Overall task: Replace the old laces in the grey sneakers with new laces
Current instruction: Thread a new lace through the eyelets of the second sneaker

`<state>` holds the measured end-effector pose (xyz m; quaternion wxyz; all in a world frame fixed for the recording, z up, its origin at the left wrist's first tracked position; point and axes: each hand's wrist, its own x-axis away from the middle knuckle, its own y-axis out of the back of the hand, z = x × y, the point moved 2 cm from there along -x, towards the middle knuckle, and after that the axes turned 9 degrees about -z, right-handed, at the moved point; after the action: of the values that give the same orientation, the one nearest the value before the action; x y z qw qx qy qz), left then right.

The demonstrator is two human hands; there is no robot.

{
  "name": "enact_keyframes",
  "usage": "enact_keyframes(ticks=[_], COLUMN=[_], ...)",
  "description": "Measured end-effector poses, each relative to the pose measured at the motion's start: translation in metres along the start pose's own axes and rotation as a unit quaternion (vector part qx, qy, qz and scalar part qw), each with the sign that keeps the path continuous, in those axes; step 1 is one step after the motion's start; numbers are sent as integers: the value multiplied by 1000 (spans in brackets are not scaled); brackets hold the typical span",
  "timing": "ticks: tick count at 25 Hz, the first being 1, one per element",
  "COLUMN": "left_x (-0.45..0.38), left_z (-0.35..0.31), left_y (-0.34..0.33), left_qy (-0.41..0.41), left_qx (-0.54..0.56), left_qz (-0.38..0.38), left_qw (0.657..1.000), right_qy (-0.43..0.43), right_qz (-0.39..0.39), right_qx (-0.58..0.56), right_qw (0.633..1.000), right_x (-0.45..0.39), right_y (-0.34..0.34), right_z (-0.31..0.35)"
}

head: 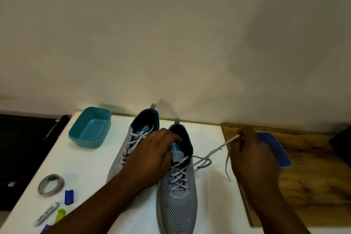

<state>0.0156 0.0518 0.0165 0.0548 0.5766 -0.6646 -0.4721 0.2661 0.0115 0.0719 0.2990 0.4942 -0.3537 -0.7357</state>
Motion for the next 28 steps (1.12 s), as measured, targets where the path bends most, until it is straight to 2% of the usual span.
enact_keyframes(ticks=[2,3,4,6,8,10,12,13,14,15,16,17,18,19,20,21,22,23,25,26,28], left_x=[-4,-5,-6,-4,0,6,20,28,33,35,33,26,19,14,8,6,6,8,15,17,15], left_z=[-13,-25,-39,-71,-82,-72,-61,-59,-60,-63,-67,-73,-69,-65,-61,-58,-54,-52,-45,-41,-33], left_y=[8,11,12,9,3,4,3,-1,-5,-6,-5,1,2,4,7,11,11,10,3,1,3], left_qy=[39,53,64,101,154,173,87,33,8,7,75,167,247,298,310,312,325,356,423,438,438], left_qx=[85,143,205,344,424,384,258,197,177,184,243,325,398,446,460,447,437,447,493,502,481], left_qz=[-44,-41,-20,54,67,70,163,211,221,198,147,77,15,-32,-71,-87,-99,-108,-110,-112,-124], left_qw=[995,988,976,932,890,904,948,957,959,963,956,928,883,843,829,834,833,814,752,737,749], right_qy=[10,38,61,74,-8,-144,-241,-262,-263,-249,-225,-189,-133,-58,15,66,94,107,113,103,63], right_qz=[-109,-135,-139,-94,-42,-22,-14,-7,5,27,61,105,149,184,204,206,202,192,168,168,197], right_qx=[-130,-186,-244,-349,-469,-599,-692,-710,-711,-698,-673,-636,-584,-518,-450,-393,-350,-323,-314,-328,-366], right_qw=[985,973,958,930,882,787,680,653,653,670,702,741,787,833,869,894,910,921,928,924,907], right_x=[1,5,11,24,28,20,5,0,-2,0,5,13,21,28,35,40,43,44,45,45,46], right_y=[19,23,24,20,18,23,31,34,35,35,32,28,25,20,14,7,0,-5,-13,-17,-25], right_z=[18,30,41,57,65,65,62,60,61,63,66,69,73,74,75,73,72,72,72,73,72])
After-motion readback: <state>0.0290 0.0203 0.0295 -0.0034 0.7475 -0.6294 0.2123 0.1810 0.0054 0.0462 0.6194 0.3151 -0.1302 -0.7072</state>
